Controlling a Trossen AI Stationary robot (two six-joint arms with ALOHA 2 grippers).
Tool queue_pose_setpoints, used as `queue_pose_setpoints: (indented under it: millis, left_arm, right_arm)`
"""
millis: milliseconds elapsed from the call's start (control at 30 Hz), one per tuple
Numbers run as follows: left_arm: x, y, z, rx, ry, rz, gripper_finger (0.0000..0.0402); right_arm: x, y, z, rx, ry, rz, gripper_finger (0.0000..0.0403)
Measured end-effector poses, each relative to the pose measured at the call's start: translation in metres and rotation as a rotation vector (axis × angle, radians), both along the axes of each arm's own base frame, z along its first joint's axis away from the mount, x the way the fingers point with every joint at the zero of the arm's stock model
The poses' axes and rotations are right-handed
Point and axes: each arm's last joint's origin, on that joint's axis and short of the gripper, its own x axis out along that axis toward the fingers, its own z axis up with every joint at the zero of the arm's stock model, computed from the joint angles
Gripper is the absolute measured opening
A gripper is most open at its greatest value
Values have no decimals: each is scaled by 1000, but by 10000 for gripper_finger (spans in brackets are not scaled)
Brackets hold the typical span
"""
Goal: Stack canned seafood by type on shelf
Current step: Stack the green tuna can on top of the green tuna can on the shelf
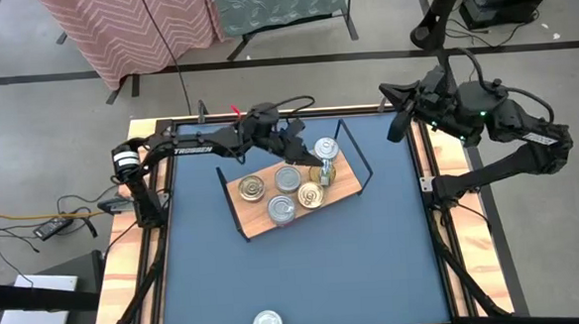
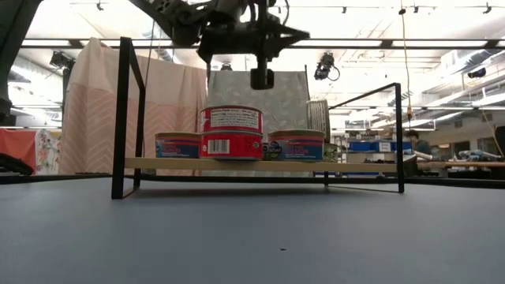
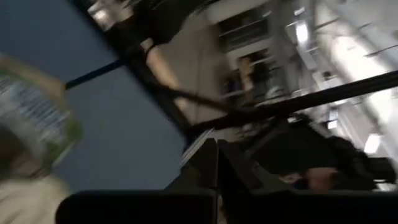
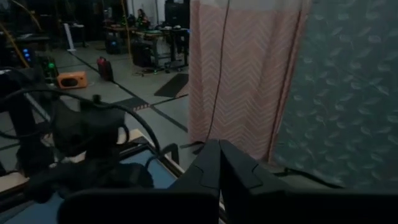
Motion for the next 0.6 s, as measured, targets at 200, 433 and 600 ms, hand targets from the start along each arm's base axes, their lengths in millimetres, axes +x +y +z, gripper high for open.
queue_pose_setpoints:
  millis: [200, 433, 600]
  left_arm:
    - [21, -13, -20, 58, 132, -72, 3]
    - [53, -15, -23, 91, 98, -100, 2]
    - [66, -12, -29, 139, 156, -141, 1]
  right_arm:
    - [13, -4, -1, 8, -6, 33, 6]
    - [17, -5, -3, 8, 8, 32, 3]
    - [9, -4, -1, 8, -8, 32, 2]
